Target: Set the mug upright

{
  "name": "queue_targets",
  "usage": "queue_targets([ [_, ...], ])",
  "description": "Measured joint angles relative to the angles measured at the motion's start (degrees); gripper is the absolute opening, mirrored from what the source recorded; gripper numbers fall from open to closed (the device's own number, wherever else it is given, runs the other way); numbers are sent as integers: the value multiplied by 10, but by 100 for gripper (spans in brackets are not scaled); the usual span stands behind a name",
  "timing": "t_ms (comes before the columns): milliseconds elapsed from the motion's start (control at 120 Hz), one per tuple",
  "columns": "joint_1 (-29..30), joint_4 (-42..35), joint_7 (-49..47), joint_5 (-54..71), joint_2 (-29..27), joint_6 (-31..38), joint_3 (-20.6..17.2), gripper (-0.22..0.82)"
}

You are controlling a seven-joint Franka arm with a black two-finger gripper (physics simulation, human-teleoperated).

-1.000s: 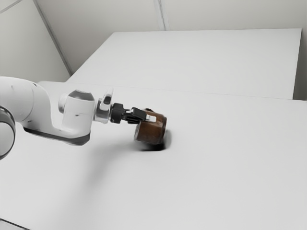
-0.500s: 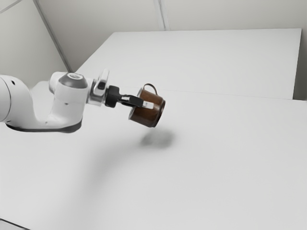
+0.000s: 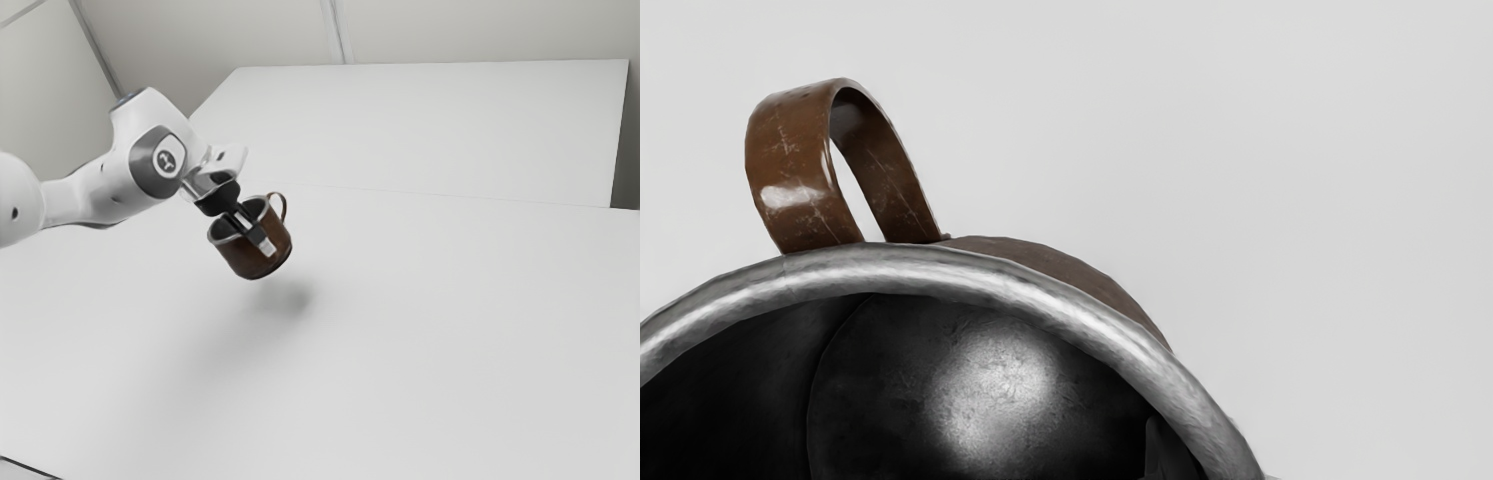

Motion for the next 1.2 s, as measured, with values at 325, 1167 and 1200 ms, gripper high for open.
queue_targets([
  [325,-32,-95,-178,135,-40,48,-29,-18],
  [1167,-27,-192,-380,183,-31,206,-38,-15],
  [1200,-27,-192,-383,183,-28,207,-38,-15],
])
